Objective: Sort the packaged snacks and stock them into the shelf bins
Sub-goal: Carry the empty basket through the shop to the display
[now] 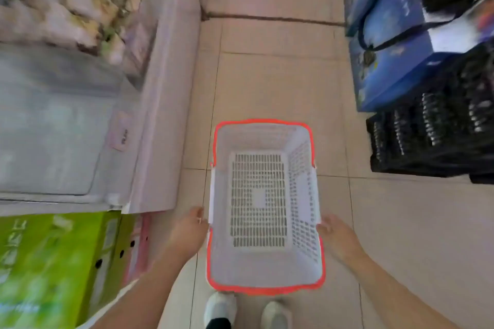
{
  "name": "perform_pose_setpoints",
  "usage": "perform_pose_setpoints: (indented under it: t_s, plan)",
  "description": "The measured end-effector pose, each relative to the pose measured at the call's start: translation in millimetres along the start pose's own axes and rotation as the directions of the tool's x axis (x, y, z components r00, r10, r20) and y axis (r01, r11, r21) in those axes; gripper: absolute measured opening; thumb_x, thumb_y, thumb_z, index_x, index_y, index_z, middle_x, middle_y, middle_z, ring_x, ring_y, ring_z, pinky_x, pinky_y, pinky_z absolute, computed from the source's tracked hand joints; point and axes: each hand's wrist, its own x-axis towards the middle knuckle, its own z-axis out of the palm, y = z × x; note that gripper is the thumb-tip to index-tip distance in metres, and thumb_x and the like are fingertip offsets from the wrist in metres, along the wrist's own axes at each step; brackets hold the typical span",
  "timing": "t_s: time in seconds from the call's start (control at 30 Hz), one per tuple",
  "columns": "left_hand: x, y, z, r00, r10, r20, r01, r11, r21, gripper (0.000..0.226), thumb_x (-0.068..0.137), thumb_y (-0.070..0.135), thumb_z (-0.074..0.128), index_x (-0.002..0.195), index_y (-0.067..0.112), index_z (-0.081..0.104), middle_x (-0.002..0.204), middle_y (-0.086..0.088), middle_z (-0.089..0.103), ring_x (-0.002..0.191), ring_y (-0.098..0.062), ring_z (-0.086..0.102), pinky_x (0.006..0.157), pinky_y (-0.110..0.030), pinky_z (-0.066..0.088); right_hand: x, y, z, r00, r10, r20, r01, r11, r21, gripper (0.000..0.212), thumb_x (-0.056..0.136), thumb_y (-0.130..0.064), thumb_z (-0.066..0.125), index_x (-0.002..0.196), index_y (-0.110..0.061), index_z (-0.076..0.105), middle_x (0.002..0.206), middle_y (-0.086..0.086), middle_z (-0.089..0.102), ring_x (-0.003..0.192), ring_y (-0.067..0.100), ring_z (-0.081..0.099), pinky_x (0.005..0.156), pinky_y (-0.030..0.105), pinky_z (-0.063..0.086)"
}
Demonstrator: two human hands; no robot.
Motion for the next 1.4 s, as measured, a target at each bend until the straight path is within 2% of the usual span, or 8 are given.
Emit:
perform_pose_setpoints:
  t_s: [0.2,0.37,0.43,0.57,0.97,1.1,1.2,1.4]
  plan:
    - [128.6,-37.0,82.2,0.995,-0.072,-0.072,0.071,0.997,-0.010,0.049,0.093,0.018,0.051,0.137,0.004,0.035,0.131,-0.015,0.048,0.107,-0.031,0.054,0.075,-0.027,0.036,128.8,54.5,48.6,0.984,0.134,-0.116,-0.140,0.989,-0.046,0.044,0.097,-0.018,0.044,0.136,0.000,0.036,0.136,0.019,0.046,0.118,0.033,0.049,0.085,0.029,0.038]
    - [187.2,-68.6,126.3,0.964,-0.253,-0.087,0.222,0.939,-0.262,0.018,0.088,0.013,0.054,0.105,0.008,0.052,0.076,-0.006,0.052,0.058,-0.016,0.047,0.048,-0.024,0.034,190.7,90.2,88.6,0.959,0.275,-0.070,-0.253,0.941,0.225,0.037,0.091,-0.014,0.054,0.126,-0.002,0.049,0.107,0.018,0.061,0.091,0.033,0.060,0.078,0.043,0.052]
    - [197.2,-76.4,135.5,0.956,-0.271,-0.114,0.222,0.920,-0.323,0.008,0.088,0.012,0.055,0.094,0.007,0.056,0.065,-0.003,0.050,0.053,-0.015,0.045,0.047,-0.023,0.034,201.6,98.7,94.6,0.940,0.339,-0.039,-0.303,0.883,0.358,0.031,0.089,-0.008,0.058,0.117,0.004,0.057,0.107,0.025,0.063,0.097,0.038,0.061,0.089,0.048,0.051]
    - [188.6,-62.7,126.6,0.961,-0.245,-0.127,0.185,0.914,-0.362,0.010,0.089,0.018,0.059,0.096,0.011,0.060,0.065,-0.003,0.054,0.055,-0.015,0.049,0.049,-0.025,0.040,196.3,93.3,81.1,0.930,0.367,0.018,-0.338,0.835,0.433,0.025,0.088,-0.002,0.059,0.111,0.005,0.059,0.112,0.027,0.062,0.102,0.040,0.061,0.088,0.045,0.051]
    - [-6.2,200.4,-60.1,0.988,-0.017,-0.154,-0.030,0.953,-0.300,0.018,0.088,0.023,0.061,0.079,0.007,0.058,0.071,-0.010,0.052,0.063,-0.022,0.049,0.059,-0.030,0.041,3.7,-41.7,-196.6,0.963,0.268,-0.036,-0.210,0.824,0.526,0.032,0.084,0.003,0.064,0.116,0.001,0.060,0.114,0.020,0.064,0.100,0.035,0.062,0.084,0.043,0.051]
    - [-83.5,284.5,-129.5,0.967,0.080,-0.242,-0.158,0.933,-0.323,0.023,0.089,0.018,0.059,0.068,0.014,0.052,0.062,-0.004,0.049,0.054,-0.019,0.046,0.049,-0.026,0.037,-69.7,-95.3,-282.5,0.987,0.114,-0.113,-0.040,0.855,0.517,0.031,0.088,0.001,0.059,0.119,-0.001,0.059,0.104,0.013,0.064,0.066,0.016,0.061,0.047,0.018,0.049]
    - [-111.2,330.2,-173.1,0.947,0.128,-0.294,-0.234,0.904,-0.358,0.016,0.089,0.015,0.058,0.074,0.010,0.054,0.062,-0.004,0.050,0.053,-0.018,0.045,0.047,-0.025,0.036,-94.5,-132.9,-326.5,0.985,0.043,-0.170,0.059,0.832,0.551,0.033,0.089,0.001,0.057,0.122,-0.003,0.057,0.115,0.013,0.063,0.089,0.024,0.063,0.077,0.034,0.052]
    - [-100.2,390.3,-229.2,0.943,0.139,-0.301,-0.264,0.865,-0.427,0.008,0.090,0.012,0.056,0.086,0.008,0.051,0.083,-0.014,0.052,0.075,-0.023,0.050,0.066,-0.036,0.042,-69.6,-213.5,-391.8,0.968,0.011,-0.249,0.133,0.823,0.552,0.030,0.088,-0.001,0.060,0.118,-0.005,0.061,0.115,0.015,0.064,0.099,0.032,0.061,0.086,0.044,0.051]
